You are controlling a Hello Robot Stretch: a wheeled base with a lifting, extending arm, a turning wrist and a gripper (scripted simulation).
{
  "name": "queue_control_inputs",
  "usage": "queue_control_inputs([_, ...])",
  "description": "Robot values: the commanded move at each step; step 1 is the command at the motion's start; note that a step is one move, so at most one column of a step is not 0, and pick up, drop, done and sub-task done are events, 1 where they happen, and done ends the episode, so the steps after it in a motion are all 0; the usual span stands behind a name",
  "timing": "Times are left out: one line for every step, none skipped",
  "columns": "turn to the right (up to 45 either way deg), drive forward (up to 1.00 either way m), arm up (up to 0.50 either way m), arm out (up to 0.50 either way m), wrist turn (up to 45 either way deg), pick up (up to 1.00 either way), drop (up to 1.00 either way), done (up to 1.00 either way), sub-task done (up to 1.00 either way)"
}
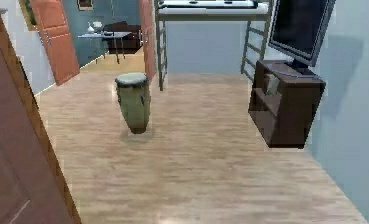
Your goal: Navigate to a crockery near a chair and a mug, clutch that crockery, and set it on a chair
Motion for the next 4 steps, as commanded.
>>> queue_control_inputs([0.0, 1.00, 0.00, 0.00, 0.0, 0.00, 0.00, 0.00, 0.00])
queue_control_inputs([0.0, 1.00, 0.00, 0.00, 0.0, 0.00, 0.00, 0.00, 0.00])
queue_control_inputs([9.0, 0.00, 0.00, 0.00, 0.0, 0.00, 0.00, 0.00, 0.00])
queue_control_inputs([0.0, 0.10, 0.00, 0.00, 0.0, 0.00, 0.00, 0.00, 0.00])
